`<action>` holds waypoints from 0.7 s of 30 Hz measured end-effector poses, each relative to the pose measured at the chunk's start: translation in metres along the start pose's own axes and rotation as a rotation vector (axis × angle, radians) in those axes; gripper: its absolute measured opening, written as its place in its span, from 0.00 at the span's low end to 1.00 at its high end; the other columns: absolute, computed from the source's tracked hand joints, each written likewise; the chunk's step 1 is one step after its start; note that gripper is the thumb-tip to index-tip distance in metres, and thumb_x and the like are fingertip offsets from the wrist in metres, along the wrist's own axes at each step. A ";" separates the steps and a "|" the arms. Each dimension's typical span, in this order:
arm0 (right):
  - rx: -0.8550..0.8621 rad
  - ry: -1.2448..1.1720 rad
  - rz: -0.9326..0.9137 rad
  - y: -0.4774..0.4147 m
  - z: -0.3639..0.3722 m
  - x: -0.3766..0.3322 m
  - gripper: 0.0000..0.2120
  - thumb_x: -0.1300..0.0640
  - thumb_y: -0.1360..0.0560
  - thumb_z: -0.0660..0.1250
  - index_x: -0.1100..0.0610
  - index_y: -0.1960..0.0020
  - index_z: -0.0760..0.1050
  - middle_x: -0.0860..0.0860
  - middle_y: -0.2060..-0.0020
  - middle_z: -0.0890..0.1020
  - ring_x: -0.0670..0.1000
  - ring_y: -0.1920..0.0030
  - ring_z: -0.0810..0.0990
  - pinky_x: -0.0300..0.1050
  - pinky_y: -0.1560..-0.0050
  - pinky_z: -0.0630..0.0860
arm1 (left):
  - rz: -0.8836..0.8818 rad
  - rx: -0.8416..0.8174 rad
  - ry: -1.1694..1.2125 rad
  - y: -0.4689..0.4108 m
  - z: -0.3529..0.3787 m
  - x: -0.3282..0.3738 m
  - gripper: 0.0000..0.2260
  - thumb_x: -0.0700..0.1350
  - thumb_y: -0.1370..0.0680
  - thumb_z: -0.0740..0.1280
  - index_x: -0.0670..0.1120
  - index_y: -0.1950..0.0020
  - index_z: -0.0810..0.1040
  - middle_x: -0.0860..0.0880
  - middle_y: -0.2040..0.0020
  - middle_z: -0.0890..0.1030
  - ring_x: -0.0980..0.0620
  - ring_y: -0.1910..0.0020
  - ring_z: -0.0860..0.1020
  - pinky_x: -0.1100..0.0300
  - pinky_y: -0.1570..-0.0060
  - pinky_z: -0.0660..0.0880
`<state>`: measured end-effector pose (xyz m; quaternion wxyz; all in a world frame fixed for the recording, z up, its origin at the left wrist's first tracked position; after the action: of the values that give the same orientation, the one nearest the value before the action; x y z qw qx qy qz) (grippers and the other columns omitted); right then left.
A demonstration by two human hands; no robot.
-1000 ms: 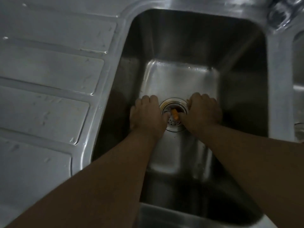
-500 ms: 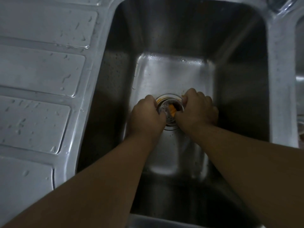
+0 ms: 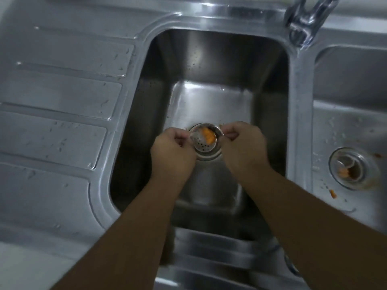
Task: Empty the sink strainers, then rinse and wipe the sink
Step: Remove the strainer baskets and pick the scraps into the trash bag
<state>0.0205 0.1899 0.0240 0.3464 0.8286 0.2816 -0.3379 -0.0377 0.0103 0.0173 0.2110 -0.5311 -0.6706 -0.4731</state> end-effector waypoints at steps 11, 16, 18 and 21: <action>0.033 -0.279 -0.142 0.087 -0.173 0.015 0.11 0.59 0.20 0.70 0.46 0.44 0.85 0.39 0.56 0.88 0.41 0.54 0.87 0.41 0.50 0.84 | 0.124 0.013 0.207 0.171 0.039 0.094 0.08 0.43 0.18 0.67 0.52 0.46 0.85 0.57 0.52 0.87 0.58 0.50 0.85 0.52 0.44 0.82; 0.032 -0.168 -0.110 0.069 -0.249 0.072 0.12 0.60 0.23 0.73 0.43 0.53 0.85 0.40 0.60 0.87 0.44 0.58 0.87 0.47 0.54 0.86 | 0.198 -0.132 -0.028 0.207 0.118 0.120 0.09 0.46 0.18 0.65 0.56 0.45 0.83 0.59 0.54 0.85 0.63 0.56 0.83 0.64 0.55 0.80; -0.006 -0.076 -0.069 0.050 -0.264 0.097 0.14 0.62 0.24 0.74 0.42 0.58 0.85 0.42 0.63 0.87 0.47 0.61 0.87 0.49 0.57 0.86 | 0.164 -0.236 -0.145 0.198 0.157 0.117 0.10 0.44 0.19 0.65 0.55 0.45 0.84 0.57 0.54 0.85 0.59 0.54 0.83 0.59 0.53 0.81; -0.070 0.094 0.022 0.017 -0.264 0.134 0.09 0.63 0.26 0.75 0.49 0.55 0.87 0.47 0.61 0.87 0.49 0.61 0.87 0.51 0.54 0.86 | 0.085 -0.359 -0.324 0.175 0.211 0.101 0.11 0.41 0.22 0.67 0.49 0.44 0.85 0.50 0.49 0.86 0.50 0.49 0.83 0.53 0.45 0.81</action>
<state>0.2110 0.4126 0.0701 0.3650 0.8340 0.3003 -0.2848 0.1335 0.2410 0.0712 0.0227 -0.6566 -0.5781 -0.4840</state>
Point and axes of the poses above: each hand's wrist, its own y-axis away from the middle knuckle, its own z-axis out of the palm, x = y × z, the point moved 8 cm from there along -y, towards the middle knuckle
